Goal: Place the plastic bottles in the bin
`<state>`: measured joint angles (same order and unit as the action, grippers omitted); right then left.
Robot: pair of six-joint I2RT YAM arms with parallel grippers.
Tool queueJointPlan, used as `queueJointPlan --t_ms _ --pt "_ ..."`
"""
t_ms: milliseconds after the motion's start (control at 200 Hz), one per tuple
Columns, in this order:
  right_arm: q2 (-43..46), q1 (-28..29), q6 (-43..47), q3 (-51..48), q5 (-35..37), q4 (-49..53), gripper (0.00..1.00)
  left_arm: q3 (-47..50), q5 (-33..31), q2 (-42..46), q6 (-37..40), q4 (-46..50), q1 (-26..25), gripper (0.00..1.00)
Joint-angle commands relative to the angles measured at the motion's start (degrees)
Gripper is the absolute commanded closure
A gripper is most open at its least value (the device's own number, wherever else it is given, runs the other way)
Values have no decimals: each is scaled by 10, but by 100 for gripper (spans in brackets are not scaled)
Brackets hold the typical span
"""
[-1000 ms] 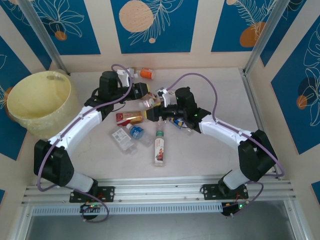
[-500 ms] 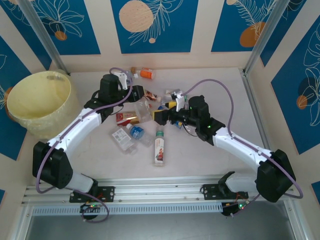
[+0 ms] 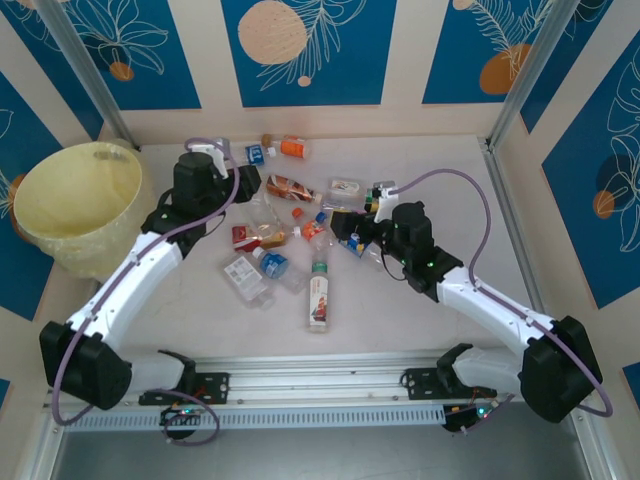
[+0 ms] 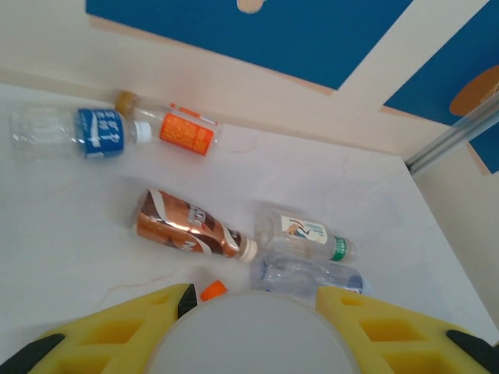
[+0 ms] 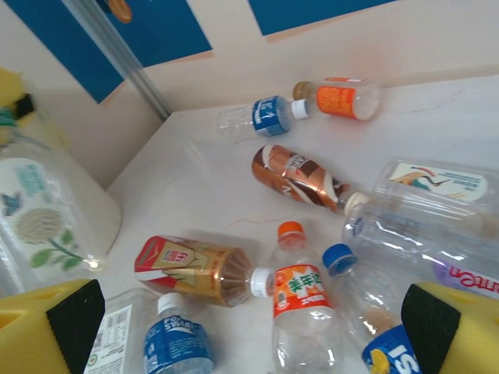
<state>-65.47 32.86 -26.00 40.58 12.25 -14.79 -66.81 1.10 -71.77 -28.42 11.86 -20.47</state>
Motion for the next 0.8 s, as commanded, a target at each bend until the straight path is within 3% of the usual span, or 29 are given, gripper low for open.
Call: queueJointPlan --t_ms 0,350,530,795 --pt "18 -4 -5 -9 43 -22 0 -19 -55 39 49 17 6 100" --pt "43 -7 18 -20 5 -38 3 -93 -312 110 102 37 37 100" --pt "45 -10 15 -22 6 -46 2 -90 -295 144 82 -35 97 100" --pt "48 -10 17 -20 0 -40 2 -136 -399 121 67 -36 199 100"
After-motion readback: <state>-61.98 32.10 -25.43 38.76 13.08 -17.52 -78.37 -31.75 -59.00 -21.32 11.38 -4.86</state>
